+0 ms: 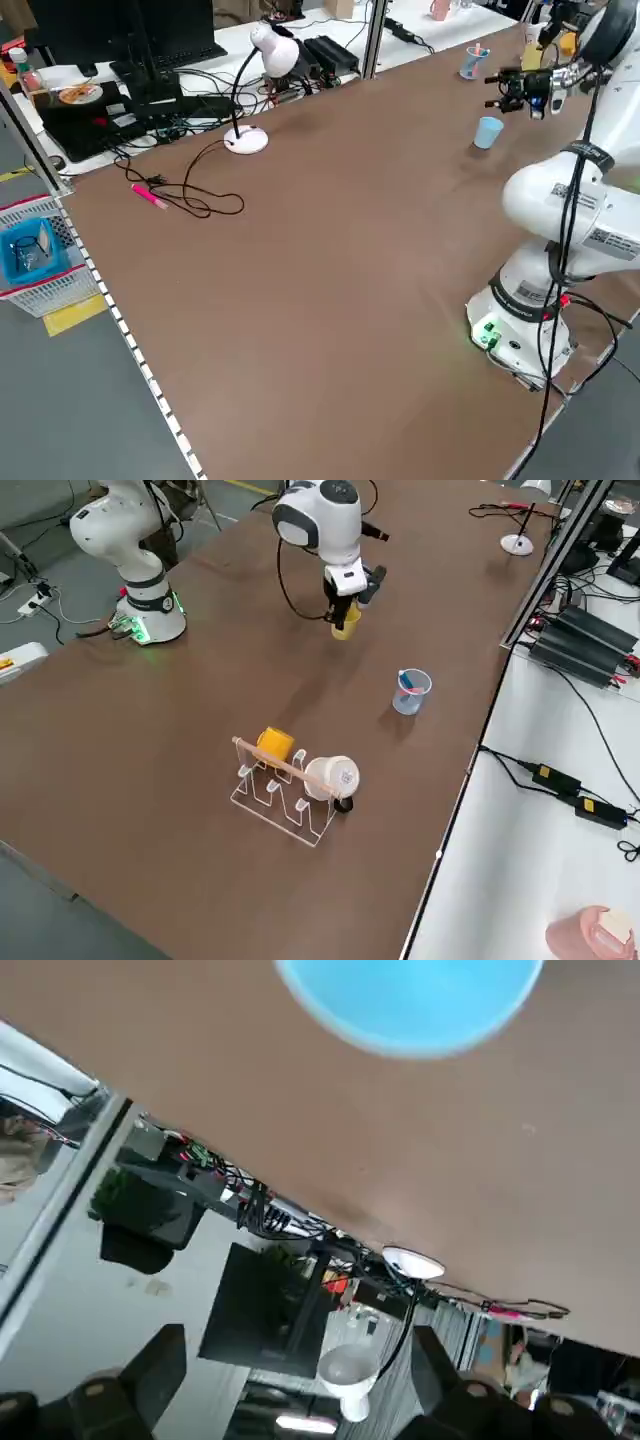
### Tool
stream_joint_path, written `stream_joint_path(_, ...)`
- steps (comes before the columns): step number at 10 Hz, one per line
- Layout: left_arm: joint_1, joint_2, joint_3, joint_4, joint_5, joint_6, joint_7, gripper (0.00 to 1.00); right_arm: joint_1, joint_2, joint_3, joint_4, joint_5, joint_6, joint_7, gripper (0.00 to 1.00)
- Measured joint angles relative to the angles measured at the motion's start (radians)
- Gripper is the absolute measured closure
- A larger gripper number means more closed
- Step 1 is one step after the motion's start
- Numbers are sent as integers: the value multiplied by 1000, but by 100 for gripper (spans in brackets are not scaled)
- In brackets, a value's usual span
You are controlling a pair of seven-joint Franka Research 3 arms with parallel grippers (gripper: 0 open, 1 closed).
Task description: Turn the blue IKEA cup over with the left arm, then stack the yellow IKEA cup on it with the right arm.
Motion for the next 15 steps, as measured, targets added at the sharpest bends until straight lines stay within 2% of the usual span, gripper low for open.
stream_joint_path(4, 262, -370, -13, -327, -1, 264, -16, 1, 166, 13, 19, 71, 0, 2, 263, 96)
stream_joint_path(6, 416, -520, -16, -425, -41, 401, -35, 1, 235, 46, 53, 106, 0, 28, 388, 96)
stream_joint_path(8, 571, -622, -18, -449, -185, 523, -32, 1, 285, 99, 87, 113, -11, 101, 491, 96)
stream_joint_path(9, 635, -656, -18, -452, -297, 554, -32, 1, 307, 130, 99, 113, -39, 134, 557, 96)
stream_joint_path(11, 733, -702, -18, -435, -579, 557, -32, 1, 326, 168, 152, 118, -92, 161, 689, 96)
stream_joint_path(13, 790, -723, -16, -363, -856, 416, -129, 1, 330, 170, 205, 122, -101, 160, 763, 96)
stream_joint_path(15, 855, -722, -14, -260, -999, 234, -365, 1, 331, 170, 230, 125, -106, 157, 795, 96)
